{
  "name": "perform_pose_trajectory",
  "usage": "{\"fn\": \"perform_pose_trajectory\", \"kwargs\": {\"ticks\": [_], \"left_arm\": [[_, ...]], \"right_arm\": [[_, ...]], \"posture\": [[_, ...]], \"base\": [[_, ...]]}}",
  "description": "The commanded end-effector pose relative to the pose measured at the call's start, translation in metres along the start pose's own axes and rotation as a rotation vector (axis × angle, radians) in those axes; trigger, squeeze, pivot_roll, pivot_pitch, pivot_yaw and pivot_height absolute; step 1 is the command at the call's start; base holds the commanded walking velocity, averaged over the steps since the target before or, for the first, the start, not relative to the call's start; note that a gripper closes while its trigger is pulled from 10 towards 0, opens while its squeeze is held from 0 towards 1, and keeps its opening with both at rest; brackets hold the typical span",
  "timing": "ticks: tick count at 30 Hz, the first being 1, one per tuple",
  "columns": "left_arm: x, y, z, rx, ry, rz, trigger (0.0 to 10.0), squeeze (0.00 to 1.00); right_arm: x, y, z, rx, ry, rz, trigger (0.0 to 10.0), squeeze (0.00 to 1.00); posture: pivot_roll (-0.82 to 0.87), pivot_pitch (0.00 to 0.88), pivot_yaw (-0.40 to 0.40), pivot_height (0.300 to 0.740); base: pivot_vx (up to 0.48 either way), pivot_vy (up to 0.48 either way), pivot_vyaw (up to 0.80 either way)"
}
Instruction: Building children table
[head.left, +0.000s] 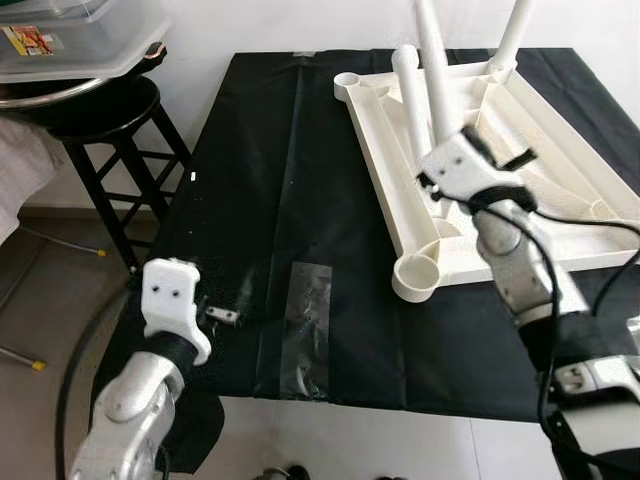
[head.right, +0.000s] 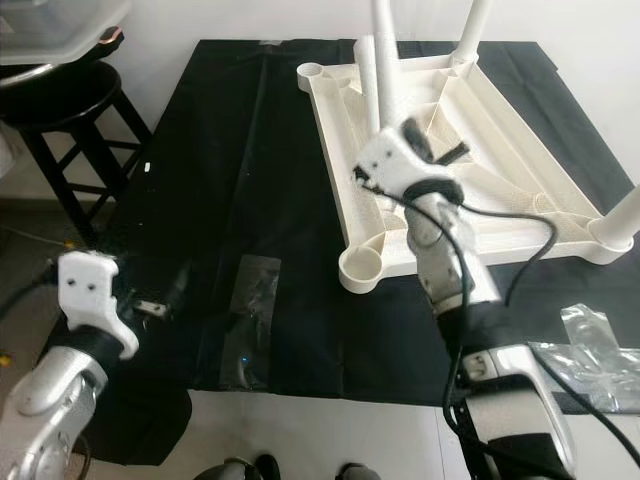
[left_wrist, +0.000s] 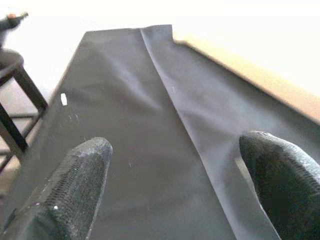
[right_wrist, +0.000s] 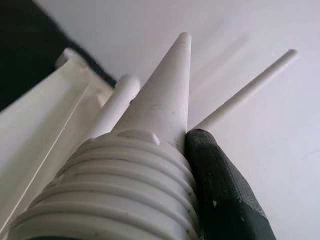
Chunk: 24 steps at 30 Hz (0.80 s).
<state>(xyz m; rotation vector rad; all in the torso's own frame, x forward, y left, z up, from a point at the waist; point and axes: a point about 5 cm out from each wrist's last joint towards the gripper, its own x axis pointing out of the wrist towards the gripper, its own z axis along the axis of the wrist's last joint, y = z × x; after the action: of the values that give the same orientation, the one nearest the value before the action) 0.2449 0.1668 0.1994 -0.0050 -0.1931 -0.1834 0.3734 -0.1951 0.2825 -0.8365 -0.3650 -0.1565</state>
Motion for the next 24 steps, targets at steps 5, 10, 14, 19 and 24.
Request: {"fn": "perform_pose_trajectory", "kwargs": {"ticks": [5, 10, 14, 19, 24], "left_arm": [[0.016, 0.007, 0.03, -0.128, -0.114, -0.01, 10.0, 0.0], [0.028, 0.006, 0.053, -0.409, -0.208, -0.084, 10.0, 0.0], [0.03, 0.002, 0.071, -0.593, -0.295, -0.215, 10.0, 0.04], [0.027, -0.003, 0.086, -0.73, -0.366, -0.359, 10.0, 1.0], [0.031, -0.004, 0.099, -0.952, -0.44, -0.422, 10.0, 1.0]], "right_arm": [[0.001, -0.004, 0.047, 0.461, -0.221, 0.12, 10.0, 0.0], [-0.016, -0.005, 0.07, 0.896, -0.401, 0.379, 10.0, 0.0], [-0.031, -0.012, 0.08, 1.08, -0.53, 0.58, 10.0, 0.0], [-0.041, -0.02, 0.085, 1.182, -0.624, 0.706, 10.0, 0.0], [-0.067, -0.014, 0.084, 1.199, -0.705, 0.939, 10.0, 0.0]], "posture": [[-0.07, 0.125, 0.054, 0.74], [-0.07, 0.115, 0.056, 0.74], [-0.07, 0.113, 0.055, 0.74], [-0.07, 0.112, 0.055, 0.74], [-0.07, 0.109, 0.057, 0.74]], "base": [[0.0, 0.0, 0.0], [0.0, 0.0, 0.0], [0.0, 0.0, 0.0], [0.0, 0.0, 0.0], [0.0, 0.0, 0.0]]}}
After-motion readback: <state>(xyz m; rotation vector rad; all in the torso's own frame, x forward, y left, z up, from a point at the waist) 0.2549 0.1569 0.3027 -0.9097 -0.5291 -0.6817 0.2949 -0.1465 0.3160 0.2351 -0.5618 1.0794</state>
